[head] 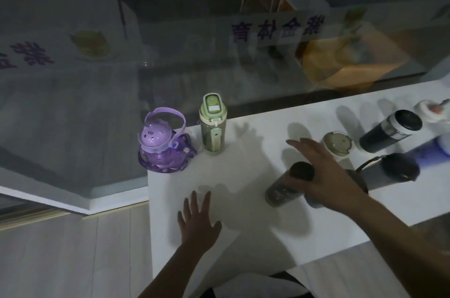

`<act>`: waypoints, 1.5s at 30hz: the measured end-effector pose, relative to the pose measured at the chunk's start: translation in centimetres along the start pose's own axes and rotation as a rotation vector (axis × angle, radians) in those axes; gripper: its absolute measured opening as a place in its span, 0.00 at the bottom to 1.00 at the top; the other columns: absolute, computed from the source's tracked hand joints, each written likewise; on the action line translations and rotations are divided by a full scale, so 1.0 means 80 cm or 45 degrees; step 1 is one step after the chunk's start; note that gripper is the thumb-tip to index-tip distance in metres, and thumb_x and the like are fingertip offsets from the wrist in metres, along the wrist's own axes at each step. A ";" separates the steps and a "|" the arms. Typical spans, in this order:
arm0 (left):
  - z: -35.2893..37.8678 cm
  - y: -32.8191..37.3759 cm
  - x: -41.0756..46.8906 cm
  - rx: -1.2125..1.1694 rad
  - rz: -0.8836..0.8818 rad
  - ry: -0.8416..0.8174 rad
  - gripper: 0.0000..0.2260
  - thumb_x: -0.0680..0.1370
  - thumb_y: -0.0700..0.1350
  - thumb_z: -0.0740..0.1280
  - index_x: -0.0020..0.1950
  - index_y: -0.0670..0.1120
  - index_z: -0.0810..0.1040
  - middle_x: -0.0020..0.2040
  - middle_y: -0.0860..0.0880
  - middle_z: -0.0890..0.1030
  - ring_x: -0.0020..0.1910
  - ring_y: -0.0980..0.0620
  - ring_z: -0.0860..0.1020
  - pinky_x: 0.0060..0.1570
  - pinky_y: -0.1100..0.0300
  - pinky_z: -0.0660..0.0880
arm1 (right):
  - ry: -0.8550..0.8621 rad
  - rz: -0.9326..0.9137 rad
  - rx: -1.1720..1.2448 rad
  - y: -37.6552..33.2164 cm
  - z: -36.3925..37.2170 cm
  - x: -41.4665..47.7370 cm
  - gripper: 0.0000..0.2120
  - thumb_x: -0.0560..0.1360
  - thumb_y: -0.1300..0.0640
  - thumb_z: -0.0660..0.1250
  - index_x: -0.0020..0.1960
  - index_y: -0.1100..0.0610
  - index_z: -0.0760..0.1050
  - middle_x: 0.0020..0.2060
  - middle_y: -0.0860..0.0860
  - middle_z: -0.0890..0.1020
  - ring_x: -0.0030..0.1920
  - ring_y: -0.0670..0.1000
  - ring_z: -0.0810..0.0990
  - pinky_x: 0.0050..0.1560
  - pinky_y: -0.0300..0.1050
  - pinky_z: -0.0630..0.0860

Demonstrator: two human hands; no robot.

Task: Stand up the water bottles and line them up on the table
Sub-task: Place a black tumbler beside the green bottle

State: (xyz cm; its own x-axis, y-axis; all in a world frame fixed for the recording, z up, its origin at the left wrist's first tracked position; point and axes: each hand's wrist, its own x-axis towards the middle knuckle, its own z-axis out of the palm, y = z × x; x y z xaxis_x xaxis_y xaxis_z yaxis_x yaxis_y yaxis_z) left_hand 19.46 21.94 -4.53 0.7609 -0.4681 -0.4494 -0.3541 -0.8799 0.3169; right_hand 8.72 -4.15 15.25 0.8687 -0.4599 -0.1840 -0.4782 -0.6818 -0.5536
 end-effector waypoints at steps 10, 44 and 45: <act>0.024 0.006 -0.019 0.043 -0.186 -0.030 0.38 0.75 0.65 0.60 0.78 0.59 0.43 0.80 0.48 0.39 0.78 0.43 0.41 0.73 0.40 0.51 | 0.080 -0.125 0.081 0.058 0.044 -0.018 0.33 0.69 0.55 0.76 0.69 0.42 0.66 0.63 0.44 0.68 0.62 0.48 0.72 0.62 0.44 0.74; 0.064 0.056 -0.069 -0.058 -0.423 -0.036 0.37 0.77 0.61 0.61 0.77 0.63 0.38 0.79 0.51 0.36 0.78 0.43 0.39 0.71 0.35 0.55 | -0.179 -0.460 0.087 -0.014 -0.001 0.251 0.30 0.70 0.60 0.74 0.69 0.49 0.70 0.66 0.54 0.71 0.63 0.58 0.74 0.62 0.52 0.75; 0.065 0.058 -0.071 -0.068 -0.433 -0.042 0.37 0.77 0.60 0.61 0.77 0.63 0.38 0.79 0.51 0.36 0.78 0.43 0.39 0.71 0.35 0.55 | -0.185 -0.459 0.093 -0.015 -0.001 0.251 0.30 0.70 0.60 0.74 0.69 0.49 0.70 0.66 0.54 0.71 0.63 0.58 0.74 0.61 0.52 0.74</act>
State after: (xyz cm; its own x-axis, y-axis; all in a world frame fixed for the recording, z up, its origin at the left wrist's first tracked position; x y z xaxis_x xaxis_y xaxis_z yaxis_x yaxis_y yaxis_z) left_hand 10.68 20.13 -4.82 0.8123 -0.1518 -0.5632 -0.0535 -0.9809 0.1872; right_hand 26.70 -12.60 12.28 0.9910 -0.1091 -0.0772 -0.1329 -0.7403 -0.6590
